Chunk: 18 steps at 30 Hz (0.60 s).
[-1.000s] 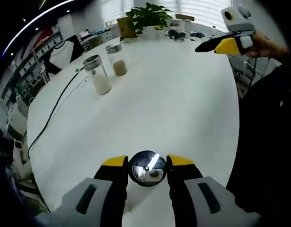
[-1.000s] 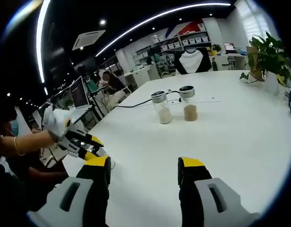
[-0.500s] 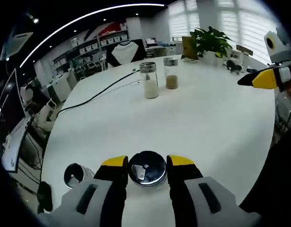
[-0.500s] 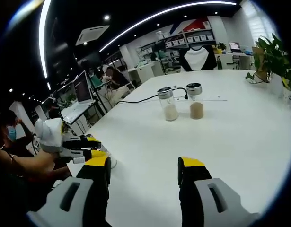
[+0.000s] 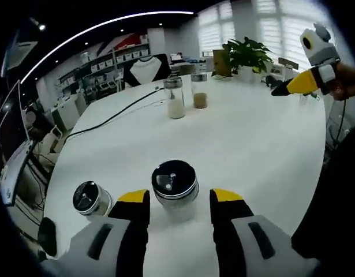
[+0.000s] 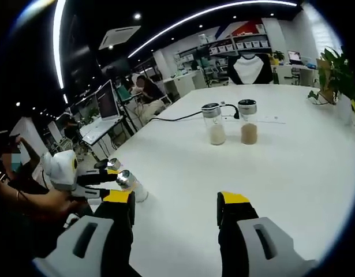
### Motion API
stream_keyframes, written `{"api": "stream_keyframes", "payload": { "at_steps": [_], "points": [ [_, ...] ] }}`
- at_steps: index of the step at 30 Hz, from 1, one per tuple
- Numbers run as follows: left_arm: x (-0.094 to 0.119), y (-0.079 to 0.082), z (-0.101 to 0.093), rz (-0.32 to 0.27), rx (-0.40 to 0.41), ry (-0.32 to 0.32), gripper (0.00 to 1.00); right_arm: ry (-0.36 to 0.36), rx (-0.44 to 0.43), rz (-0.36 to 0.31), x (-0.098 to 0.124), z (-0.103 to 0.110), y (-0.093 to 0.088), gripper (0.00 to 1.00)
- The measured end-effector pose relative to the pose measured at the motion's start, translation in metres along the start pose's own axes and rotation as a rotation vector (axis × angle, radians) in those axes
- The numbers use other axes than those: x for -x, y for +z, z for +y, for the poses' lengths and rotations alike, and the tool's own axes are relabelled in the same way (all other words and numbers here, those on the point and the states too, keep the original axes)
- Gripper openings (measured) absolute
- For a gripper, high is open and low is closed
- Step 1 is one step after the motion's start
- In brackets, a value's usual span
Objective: Rotate the seasoning bottle until the label or dispensing opening points toward the visible target arrow and the bottle remains upright within the marked orientation range
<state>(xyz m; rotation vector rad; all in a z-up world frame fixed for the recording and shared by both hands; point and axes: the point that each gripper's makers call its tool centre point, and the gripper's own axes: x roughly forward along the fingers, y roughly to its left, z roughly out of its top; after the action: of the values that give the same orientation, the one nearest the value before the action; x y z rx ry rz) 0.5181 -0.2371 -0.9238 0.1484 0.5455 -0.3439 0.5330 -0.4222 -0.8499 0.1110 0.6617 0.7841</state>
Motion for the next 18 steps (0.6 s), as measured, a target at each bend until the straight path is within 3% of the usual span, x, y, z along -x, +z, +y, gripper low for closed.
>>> {"api": "stream_keyframes", "payload": {
  "at_steps": [1,3,6,11,14,18],
  "points": [
    [0.000,0.004,0.002,-0.033,0.001,0.008,0.41,0.002,0.003,0.004,0.000,0.001,0.000,0.56],
    [-0.003,-0.002,0.007,-0.014,-0.013,-0.012,0.41,0.004,0.013,0.012,0.000,0.001,0.000,0.56],
    [-0.013,-0.001,0.006,-0.055,-0.011,-0.092,0.42,0.010,0.031,0.025,-0.001,0.005,0.003,0.56],
    [-0.017,-0.001,-0.003,-0.048,-0.039,-0.168,0.36,0.021,0.053,0.031,-0.004,0.008,0.008,0.56],
    [-0.019,0.003,-0.002,-0.054,-0.023,-0.126,0.36,0.017,0.059,0.024,-0.004,0.008,0.011,0.56],
    [-0.022,0.002,0.012,-0.058,0.052,0.047,0.35,0.018,0.052,0.022,-0.005,0.011,0.012,0.56]
  ]
}}
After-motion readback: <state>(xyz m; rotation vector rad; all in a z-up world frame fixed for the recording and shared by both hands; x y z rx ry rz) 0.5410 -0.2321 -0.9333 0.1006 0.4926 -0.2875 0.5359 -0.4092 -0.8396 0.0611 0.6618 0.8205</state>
